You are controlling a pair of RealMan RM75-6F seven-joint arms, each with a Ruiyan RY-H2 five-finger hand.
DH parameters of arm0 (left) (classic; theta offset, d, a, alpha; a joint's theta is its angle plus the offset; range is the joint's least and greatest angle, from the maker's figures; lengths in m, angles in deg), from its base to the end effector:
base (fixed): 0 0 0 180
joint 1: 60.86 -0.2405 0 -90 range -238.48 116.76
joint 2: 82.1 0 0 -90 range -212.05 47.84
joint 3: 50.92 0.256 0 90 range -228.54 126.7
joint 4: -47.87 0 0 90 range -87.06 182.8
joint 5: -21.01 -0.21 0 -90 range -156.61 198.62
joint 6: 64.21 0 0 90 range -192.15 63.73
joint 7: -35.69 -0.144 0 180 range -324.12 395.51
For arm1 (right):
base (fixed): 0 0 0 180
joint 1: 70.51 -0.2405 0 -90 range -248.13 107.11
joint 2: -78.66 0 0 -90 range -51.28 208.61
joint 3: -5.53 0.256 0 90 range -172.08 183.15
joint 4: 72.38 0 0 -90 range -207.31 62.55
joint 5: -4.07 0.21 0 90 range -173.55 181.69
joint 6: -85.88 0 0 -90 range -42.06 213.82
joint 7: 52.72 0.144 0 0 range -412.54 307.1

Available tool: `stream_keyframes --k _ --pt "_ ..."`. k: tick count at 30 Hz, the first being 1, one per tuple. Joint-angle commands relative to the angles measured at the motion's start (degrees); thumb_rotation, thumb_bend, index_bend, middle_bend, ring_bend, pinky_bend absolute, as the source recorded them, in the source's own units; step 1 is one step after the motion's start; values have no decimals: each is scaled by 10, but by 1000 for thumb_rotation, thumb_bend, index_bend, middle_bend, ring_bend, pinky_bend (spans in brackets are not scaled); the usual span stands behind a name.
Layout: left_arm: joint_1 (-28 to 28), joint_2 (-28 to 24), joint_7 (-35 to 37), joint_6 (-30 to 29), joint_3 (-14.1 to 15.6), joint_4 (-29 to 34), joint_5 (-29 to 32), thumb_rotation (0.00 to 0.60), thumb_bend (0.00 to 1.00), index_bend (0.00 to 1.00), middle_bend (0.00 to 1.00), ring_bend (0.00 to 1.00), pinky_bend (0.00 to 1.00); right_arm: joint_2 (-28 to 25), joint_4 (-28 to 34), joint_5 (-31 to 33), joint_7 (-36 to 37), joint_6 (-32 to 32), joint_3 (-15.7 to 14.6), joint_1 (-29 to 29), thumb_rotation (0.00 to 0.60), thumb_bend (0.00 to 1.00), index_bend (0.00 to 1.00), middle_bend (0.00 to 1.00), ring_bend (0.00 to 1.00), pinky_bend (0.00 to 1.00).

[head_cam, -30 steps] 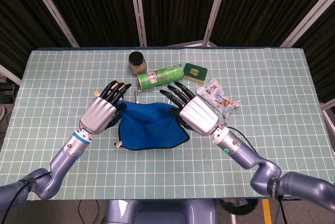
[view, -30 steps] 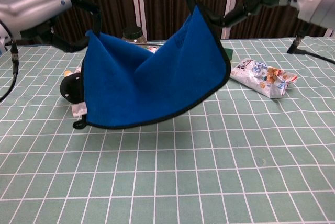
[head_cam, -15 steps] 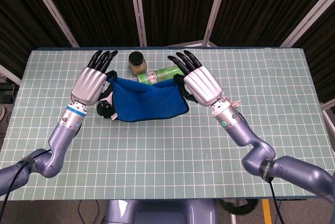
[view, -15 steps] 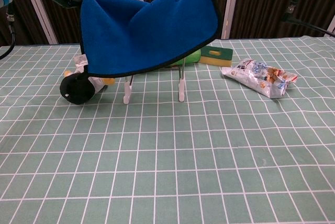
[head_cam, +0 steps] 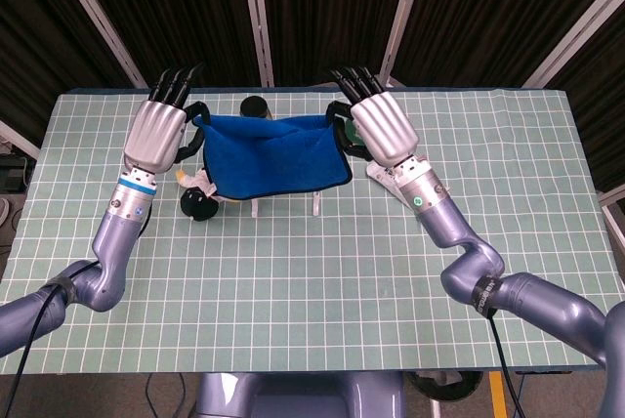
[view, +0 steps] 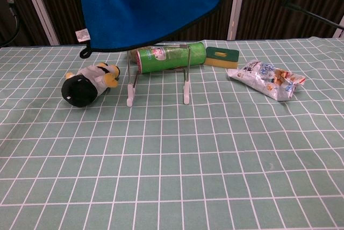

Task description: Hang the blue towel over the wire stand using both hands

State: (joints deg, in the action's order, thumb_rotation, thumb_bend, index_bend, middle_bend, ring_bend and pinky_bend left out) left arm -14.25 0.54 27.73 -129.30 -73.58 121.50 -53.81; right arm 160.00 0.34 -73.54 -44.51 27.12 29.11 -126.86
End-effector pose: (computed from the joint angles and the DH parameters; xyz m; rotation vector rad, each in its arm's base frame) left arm -0.1102 0.4262 0.1066 -1.5484 -0.5609 -1.2832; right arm -0.0369 -0.4449 0.1039 1.7054 -0.6705 1.5269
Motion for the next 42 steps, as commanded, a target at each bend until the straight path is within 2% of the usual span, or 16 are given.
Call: stream_keyframes --k 1,9,14,21,31,42 --pt "3 1 -2 -1 -3 -7 7 600 522 802 0 0 0 0 -8 9 0 5 3 -3 600 515 636 68 0 0" --pt "10 23 7 29 19 -43 26 600 522 803 0 0 0 17 -44 21 4 20 -18 -1 600 516 637 69 0 0" --pt "17 60 24 47 39 -93 30 600 523 802 0 0 0 53 -98 24 24 35 -40 1 600 515 637 69 0 0" --pt "27 90 44 61 51 -136 27 600 522 802 0 0 0 91 -161 13 57 50 -60 -5 600 517 637 69 0 0" --pt "37 119 55 85 64 -180 29 600 521 802 0 0 0 120 -204 10 77 68 -69 -16 600 514 637 71 0 0" --pt "45 142 62 94 70 -201 27 600 524 801 0 0 0 133 -211 14 66 79 -67 -26 600 514 637 72 0 0"
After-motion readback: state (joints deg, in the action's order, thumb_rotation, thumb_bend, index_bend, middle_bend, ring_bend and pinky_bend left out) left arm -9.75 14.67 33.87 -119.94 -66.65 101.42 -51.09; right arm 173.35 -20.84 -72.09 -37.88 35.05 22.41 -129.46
